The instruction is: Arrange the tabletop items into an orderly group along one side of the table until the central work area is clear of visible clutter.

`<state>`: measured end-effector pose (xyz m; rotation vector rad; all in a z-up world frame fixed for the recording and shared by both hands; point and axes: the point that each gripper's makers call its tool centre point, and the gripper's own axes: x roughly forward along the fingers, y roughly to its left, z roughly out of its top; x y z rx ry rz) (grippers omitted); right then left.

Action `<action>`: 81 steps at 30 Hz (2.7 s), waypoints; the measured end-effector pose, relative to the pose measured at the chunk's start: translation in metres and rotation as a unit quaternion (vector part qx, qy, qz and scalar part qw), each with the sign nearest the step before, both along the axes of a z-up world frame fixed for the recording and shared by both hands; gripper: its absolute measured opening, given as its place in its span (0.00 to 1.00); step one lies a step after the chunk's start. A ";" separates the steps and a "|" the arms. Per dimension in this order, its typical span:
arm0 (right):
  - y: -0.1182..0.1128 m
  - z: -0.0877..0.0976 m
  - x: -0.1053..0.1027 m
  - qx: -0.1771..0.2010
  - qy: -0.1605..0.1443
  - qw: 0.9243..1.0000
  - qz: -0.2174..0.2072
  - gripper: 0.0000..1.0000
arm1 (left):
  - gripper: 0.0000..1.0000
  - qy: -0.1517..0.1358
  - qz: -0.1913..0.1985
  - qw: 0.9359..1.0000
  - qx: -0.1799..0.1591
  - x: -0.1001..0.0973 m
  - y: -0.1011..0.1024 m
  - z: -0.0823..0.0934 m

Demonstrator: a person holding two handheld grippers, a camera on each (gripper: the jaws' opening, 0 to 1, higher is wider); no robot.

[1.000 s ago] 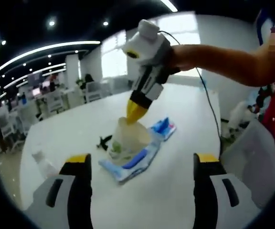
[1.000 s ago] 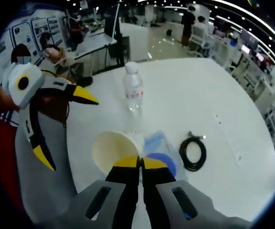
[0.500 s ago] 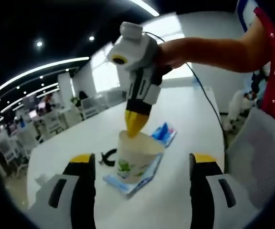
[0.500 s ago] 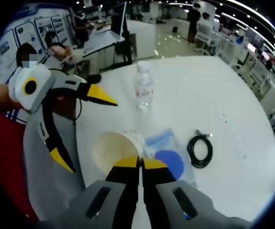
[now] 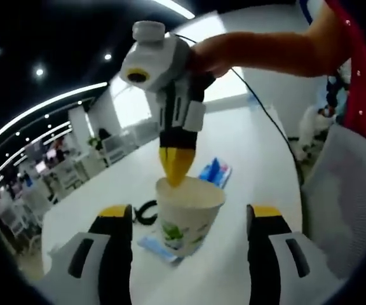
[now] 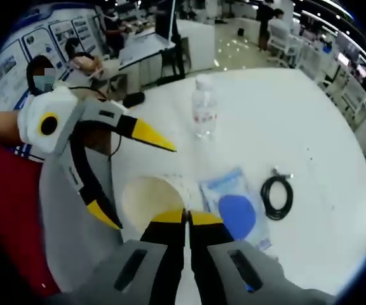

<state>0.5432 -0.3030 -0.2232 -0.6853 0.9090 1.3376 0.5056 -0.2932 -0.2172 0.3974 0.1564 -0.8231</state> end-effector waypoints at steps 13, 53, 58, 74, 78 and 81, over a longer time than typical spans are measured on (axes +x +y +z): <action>0.003 0.002 -0.012 -0.007 0.015 1.000 0.015 0.01 | 0.63 -0.002 -0.016 1.000 0.008 0.000 -0.009 -0.001; 0.002 -0.006 -0.019 -0.029 0.030 0.999 0.026 0.02 | 0.46 0.022 -0.023 0.999 -0.005 -0.003 -0.019 -0.010; 0.001 -0.006 -0.018 -0.026 0.025 0.999 0.027 0.07 | 0.45 0.025 -0.015 0.999 -0.015 -0.001 -0.016 -0.009; 0.001 -0.003 -0.024 -0.008 0.013 0.999 0.045 0.37 | 0.45 0.030 -0.006 0.999 -0.016 -0.003 -0.013 -0.009; 0.003 0.001 -0.024 0.008 0.013 0.999 0.040 0.46 | 0.45 0.031 -0.004 0.999 -0.016 -0.003 -0.012 -0.010; 0.004 0.004 -0.025 0.021 0.014 0.999 0.040 0.56 | 0.45 0.032 -0.003 0.999 -0.017 -0.003 -0.011 -0.010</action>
